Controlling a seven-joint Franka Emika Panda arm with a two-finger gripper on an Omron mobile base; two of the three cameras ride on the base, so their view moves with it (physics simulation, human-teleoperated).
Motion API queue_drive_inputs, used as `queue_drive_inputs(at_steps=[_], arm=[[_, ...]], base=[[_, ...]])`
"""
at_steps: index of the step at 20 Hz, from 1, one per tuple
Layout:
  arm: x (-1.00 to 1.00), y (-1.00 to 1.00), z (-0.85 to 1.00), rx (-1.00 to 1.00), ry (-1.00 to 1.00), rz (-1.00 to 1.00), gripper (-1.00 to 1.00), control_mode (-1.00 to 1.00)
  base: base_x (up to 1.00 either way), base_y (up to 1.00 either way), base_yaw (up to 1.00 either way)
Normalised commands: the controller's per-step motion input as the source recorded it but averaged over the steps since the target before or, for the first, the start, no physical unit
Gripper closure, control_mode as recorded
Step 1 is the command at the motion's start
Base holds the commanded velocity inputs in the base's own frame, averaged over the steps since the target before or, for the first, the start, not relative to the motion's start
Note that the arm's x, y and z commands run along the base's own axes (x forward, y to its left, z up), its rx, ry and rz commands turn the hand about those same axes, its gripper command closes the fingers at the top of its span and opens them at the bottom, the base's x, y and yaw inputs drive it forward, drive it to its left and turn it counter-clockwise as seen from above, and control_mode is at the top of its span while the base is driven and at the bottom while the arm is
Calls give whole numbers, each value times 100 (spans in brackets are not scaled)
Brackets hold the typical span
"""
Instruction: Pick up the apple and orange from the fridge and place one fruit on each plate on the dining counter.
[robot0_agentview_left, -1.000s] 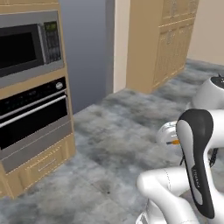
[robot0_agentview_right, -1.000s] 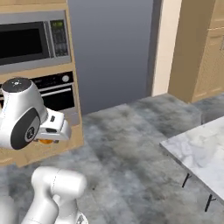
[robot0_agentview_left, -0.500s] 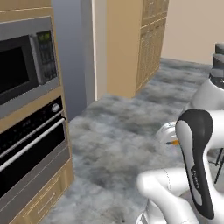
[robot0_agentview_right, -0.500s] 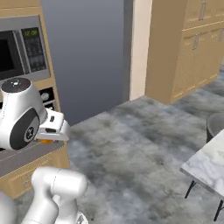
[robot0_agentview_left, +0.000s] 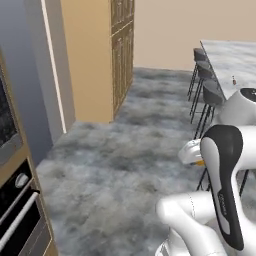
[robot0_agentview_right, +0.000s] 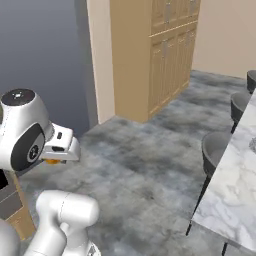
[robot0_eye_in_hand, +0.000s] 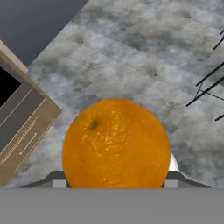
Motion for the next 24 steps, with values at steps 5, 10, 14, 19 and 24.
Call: queue_drive_inputs(at_steps=[5,10,14,19,24], arm=[[0,0,0,0,0,0,100,100],[0,0,0,0,0,0,100,100],[0,0,0,0,0,0,100,100],[0,0,0,0,0,0,100,100],[0,0,0,0,0,0,100,100]], base=[[100,19,-53],[100,58,-37],[50,38,-53],[26,22,-84],[83,73,-63]])
